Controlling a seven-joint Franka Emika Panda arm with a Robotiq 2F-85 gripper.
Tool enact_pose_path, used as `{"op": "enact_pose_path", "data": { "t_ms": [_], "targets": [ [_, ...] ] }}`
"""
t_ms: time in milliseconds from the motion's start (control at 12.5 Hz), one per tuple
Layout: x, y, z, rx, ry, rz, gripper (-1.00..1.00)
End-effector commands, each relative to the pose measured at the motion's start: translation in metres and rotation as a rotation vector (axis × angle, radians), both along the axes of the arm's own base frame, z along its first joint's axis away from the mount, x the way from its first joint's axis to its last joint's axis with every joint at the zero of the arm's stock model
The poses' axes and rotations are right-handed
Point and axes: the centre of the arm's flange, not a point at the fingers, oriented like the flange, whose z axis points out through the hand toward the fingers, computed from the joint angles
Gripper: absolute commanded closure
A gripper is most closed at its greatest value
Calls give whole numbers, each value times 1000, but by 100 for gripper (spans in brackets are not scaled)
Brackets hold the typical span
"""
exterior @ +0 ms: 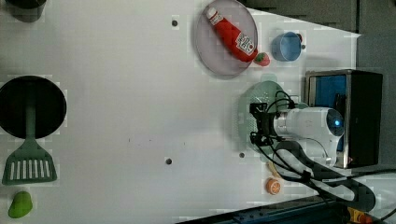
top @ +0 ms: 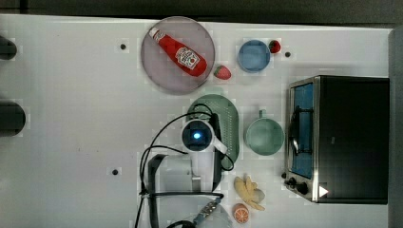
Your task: Drag strainer right to left.
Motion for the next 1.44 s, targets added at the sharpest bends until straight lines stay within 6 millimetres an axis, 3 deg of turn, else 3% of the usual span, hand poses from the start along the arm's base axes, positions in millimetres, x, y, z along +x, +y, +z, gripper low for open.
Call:
{"op": "enact_pose_path", "data": {
  "t_ms": [80, 880, 1440],
  "targets": [
    [0, 23, 9, -9, -11, -37, -100],
    [-9, 146, 9, 7, -15, -147, -100],
    [2, 214, 6, 41, -25, -100, -100]
  ]
}}
